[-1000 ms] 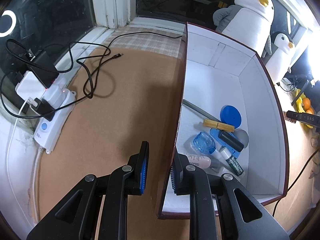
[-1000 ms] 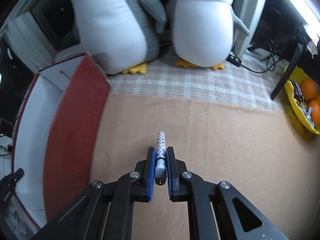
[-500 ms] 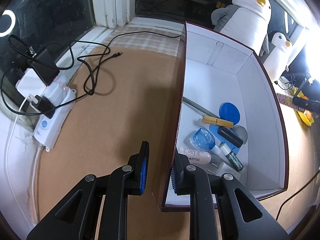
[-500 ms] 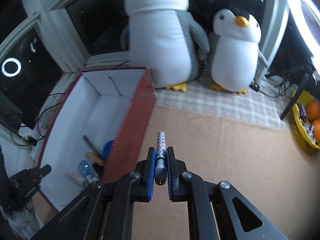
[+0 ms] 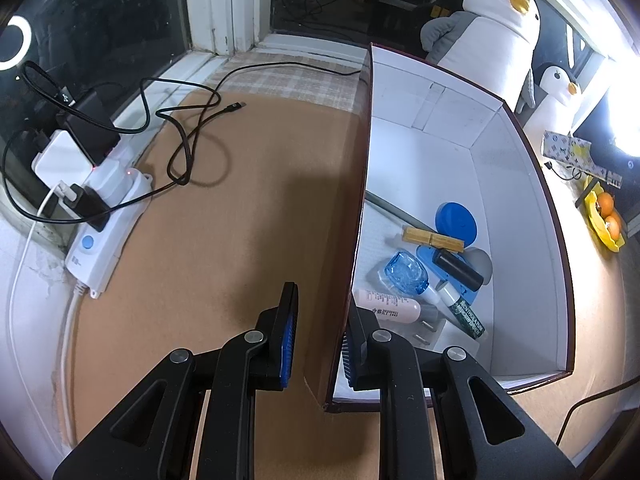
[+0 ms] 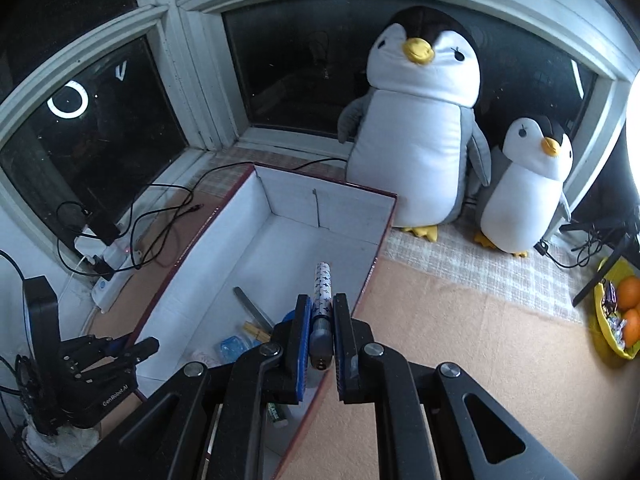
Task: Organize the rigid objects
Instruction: 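Carry the patterned lighter into the box and open the right tool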
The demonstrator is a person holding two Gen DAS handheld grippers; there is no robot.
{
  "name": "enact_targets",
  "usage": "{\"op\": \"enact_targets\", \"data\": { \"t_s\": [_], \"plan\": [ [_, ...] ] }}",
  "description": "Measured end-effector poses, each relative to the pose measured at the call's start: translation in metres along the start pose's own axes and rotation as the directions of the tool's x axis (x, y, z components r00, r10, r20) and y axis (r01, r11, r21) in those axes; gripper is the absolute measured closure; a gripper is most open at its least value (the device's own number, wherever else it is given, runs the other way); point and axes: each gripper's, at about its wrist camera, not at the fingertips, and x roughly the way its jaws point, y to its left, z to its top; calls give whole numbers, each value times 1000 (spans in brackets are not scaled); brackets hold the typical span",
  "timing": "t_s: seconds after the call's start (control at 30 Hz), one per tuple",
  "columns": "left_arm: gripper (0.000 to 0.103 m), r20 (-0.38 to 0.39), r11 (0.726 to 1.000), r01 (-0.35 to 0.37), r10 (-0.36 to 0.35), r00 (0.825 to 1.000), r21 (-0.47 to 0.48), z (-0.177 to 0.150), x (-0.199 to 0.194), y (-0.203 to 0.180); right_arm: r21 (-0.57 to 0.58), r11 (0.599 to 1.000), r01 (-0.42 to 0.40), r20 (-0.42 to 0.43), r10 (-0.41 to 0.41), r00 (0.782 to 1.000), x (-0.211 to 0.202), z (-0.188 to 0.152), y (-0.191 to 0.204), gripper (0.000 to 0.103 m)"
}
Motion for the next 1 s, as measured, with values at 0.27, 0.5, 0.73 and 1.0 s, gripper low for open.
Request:
{"op": "enact_targets", "data": {
  "t_s": [0.27, 0.5, 0.73, 1.0],
  "plan": [
    [85, -1, 1000, 3, -3, 1000, 0, 0, 0, 0, -23, 1000, -12, -9, 12, 1000, 8, 7, 15, 94],
    [85, -1, 1000, 5, -5, 1000, 1, -1, 1, -1, -12, 999, -30, -83, 29, 996, 40, 8, 19, 94],
    [87, 0, 1000, 5, -5, 1000, 2, -4, 0, -1, 14, 1000, -19, -159, 21, 987, 75, 2, 14, 94],
    [89, 2, 1000, 6, -6, 1000, 5, -6, 0, -2, -24, 1000, 11, -200, -15, 980, 100, 1, 19, 94]
  ]
}}
